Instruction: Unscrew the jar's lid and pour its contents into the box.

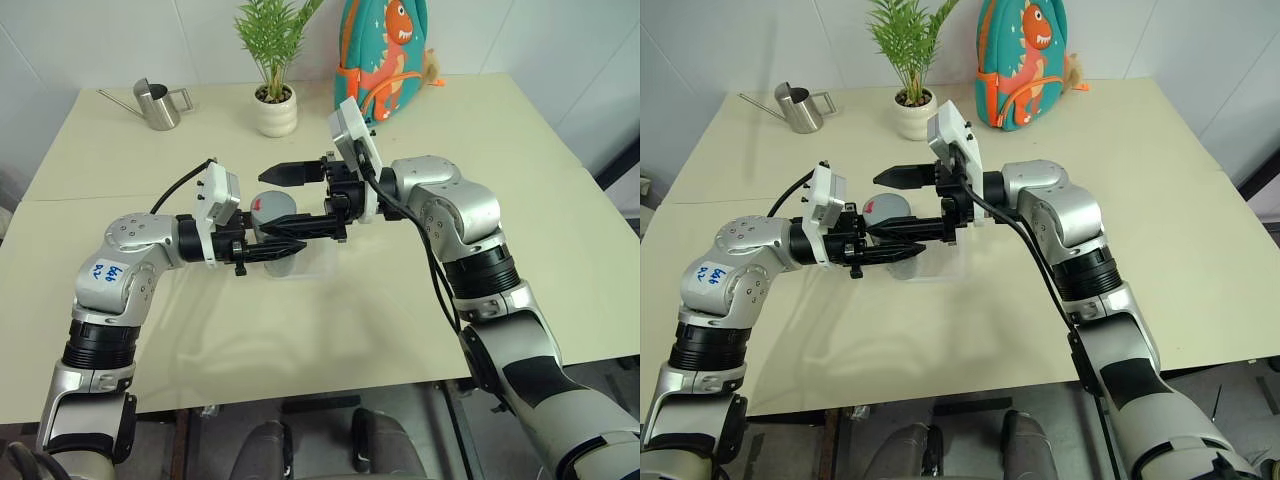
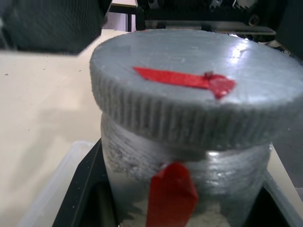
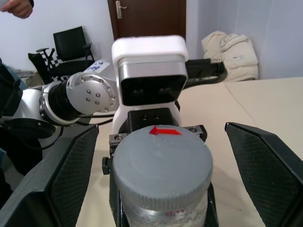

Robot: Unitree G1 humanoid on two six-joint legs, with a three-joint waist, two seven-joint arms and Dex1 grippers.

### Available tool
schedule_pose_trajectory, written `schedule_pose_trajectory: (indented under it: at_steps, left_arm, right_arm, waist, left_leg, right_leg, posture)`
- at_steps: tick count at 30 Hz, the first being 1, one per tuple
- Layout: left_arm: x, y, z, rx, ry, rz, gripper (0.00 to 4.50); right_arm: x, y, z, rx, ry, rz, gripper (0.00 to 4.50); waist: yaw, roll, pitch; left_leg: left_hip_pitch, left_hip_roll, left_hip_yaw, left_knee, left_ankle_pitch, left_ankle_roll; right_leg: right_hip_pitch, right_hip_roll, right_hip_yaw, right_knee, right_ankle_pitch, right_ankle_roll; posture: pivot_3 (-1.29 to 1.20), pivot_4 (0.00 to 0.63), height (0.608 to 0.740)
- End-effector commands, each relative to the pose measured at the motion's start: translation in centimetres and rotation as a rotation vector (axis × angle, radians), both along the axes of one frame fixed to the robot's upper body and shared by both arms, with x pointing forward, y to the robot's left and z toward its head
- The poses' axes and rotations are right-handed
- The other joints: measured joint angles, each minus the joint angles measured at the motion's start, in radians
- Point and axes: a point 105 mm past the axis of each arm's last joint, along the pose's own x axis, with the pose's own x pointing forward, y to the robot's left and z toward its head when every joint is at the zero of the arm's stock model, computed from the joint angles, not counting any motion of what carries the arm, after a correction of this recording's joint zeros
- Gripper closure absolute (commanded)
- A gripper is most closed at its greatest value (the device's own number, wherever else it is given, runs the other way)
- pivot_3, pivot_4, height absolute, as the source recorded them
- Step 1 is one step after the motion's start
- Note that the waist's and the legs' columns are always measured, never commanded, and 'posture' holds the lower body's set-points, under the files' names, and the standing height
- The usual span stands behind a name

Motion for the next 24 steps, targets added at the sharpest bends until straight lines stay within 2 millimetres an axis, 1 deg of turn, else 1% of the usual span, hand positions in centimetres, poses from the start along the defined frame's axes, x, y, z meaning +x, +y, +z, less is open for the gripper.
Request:
schedule_pose_trajectory:
  at_steps: [1,3,7,8,13,15,17,18,20,23,24]
  left_arm:
    - [-0.3,-0.5,1.5,-0.007,-0.072,-0.026,2.57]
    - [-0.3,-0.5,1.5,-0.007,-0.073,-0.025,2.57]
    - [-0.3,-0.5,1.5,-0.009,-0.075,-0.024,2.57]
    - [-0.3,-0.5,1.5,-0.010,-0.075,-0.023,2.57]
    - [-0.4,-0.4,1.5,-0.008,-0.075,-0.020,2.57]
    - [-0.4,-0.3,1.4,-0.008,-0.074,-0.018,2.57]
    - [-0.5,-0.3,1.2,-0.009,-0.069,-0.016,2.57]
    - [-0.5,-0.3,1.2,-0.009,-0.066,-0.016,2.57]
    - [-0.6,-0.2,1.1,-0.011,-0.063,-0.013,2.57]
    - [-0.7,0.1,1.1,-0.017,-0.062,-0.001,2.57]
    - [-0.7,0.2,1.1,-0.020,-0.063,0.006,2.57]
  right_arm:
    - [-0.6,0.2,1.1,0.024,-0.041,0.027,0.19]
    - [-0.5,0.2,1.1,0.025,-0.039,0.027,0.56]
    - [-0.5,0.2,1.1,0.035,-0.038,0.029,1.87]
    - [-0.6,0.2,1.3,0.049,-0.037,0.034,1.96]
    - [-1.1,-0.4,3.5,0.167,0.045,0.070,1.96]
    - [-1.5,-1.2,4.9,0.247,0.125,0.097,1.96]
    - [-0.9,-2.5,6.1,0.325,0.187,0.069,1.96]
    - [-0.6,-3.0,6.4,0.345,0.200,0.051,1.96]
    - [0.8,-4.4,6.1,0.353,0.174,-0.060,1.96]
    - [3.0,-6.9,4.7,0.323,0.116,-0.244,1.96]
    - [4.0,-7.9,3.8,0.303,0.098,-0.317,1.96]
  waist:
    - [0.000,0.000,0.000]
    - [0.000,0.000,0.000]
    - [0.000,0.000,0.000]
    - [0.000,0.000,0.000]
    - [0.000,0.000,0.000]
    - [0.000,0.000,0.000]
    - [0.000,0.000,0.000]
    - [0.000,0.000,0.000]
    - [0.002,0.000,0.000]
    - [0.004,0.000,0.000]
    - [0.003,0.000,0.000]
  left_leg:
    - [0.000,0.000,0.000,0.000,0.000,0.000]
    - [0.000,0.000,0.000,0.000,0.000,0.000]
    - [0.000,0.000,0.000,0.000,0.000,0.000]
    - [0.000,0.000,0.000,0.000,0.000,0.000]
    - [0.000,0.000,0.000,0.000,0.000,0.000]
    - [0.000,0.000,0.000,0.000,0.000,0.000]
    - [0.000,0.000,-0.001,0.000,0.000,0.000]
    - [0.000,0.000,-0.001,0.000,0.000,0.000]
    - [0.000,0.000,-0.001,0.000,0.000,0.000]
    - [0.000,-0.001,0.000,0.000,0.000,0.000]
    - [0.000,-0.001,0.000,0.000,0.000,0.000]
  right_leg:
    - [0.000,0.000,0.000,0.000,0.000,0.000]
    - [0.000,0.000,0.000,0.000,0.000,0.000]
    - [0.000,0.000,0.000,0.000,0.000,0.000]
    - [0.000,0.000,0.000,0.000,0.000,0.000]
    - [0.000,0.000,0.000,0.000,0.000,0.000]
    - [0.000,0.000,0.000,0.000,0.000,0.000]
    - [0.000,0.000,0.000,0.000,0.000,0.000]
    - [0.000,0.000,0.000,0.000,0.000,0.000]
    - [0.000,0.000,0.000,0.000,0.000,0.000]
    - [0.000,0.000,0.000,0.000,0.000,0.000]
    - [0.000,-0.001,0.000,0.000,0.000,0.000]
  posture:
    - [0.00,0.150,0.740]
    - [0.00,0.150,0.740]
    - [0.00,0.150,0.740]
    - [0.00,0.150,0.740]
    - [0.00,0.150,0.740]
    - [0.00,0.150,0.740]
    - [0.00,0.150,0.740]
    - [0.00,0.150,0.740]
    - [0.00,0.150,0.740]
    - [0.00,0.150,0.740]
    - [0.00,0.150,0.740]
